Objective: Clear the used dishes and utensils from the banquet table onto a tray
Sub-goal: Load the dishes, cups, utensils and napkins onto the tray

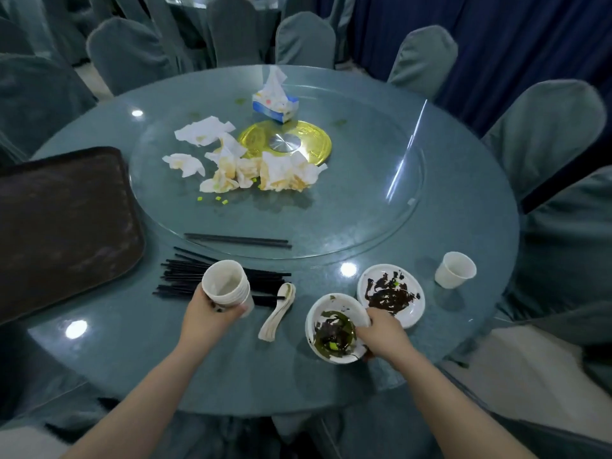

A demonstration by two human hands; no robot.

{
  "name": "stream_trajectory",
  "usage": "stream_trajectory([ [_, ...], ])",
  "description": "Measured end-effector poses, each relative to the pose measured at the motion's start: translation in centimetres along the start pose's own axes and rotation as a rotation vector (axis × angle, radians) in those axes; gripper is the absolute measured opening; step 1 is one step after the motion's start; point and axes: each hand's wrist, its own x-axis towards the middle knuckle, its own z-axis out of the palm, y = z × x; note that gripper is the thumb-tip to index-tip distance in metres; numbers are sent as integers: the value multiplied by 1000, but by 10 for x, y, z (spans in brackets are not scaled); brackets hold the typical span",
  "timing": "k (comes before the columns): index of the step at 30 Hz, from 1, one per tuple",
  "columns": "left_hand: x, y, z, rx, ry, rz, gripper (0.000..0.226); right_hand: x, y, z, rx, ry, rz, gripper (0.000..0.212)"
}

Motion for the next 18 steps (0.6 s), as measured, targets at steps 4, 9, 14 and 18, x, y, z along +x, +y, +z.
stream_trajectory([
  [4,1,12,-7,-45,-12,32,64,0,-10,-16,197,3,-4,19],
  [9,17,20,-26,-47,29,44,57,7,-53,-23,381,1,-52,22],
  [14,35,14,-71,-128,82,37,54,28,-123,3,385,-83,-97,20],
  [18,47,-2,-124,-161,203,9,55,40,-184,43,351,-152,-132,21],
])
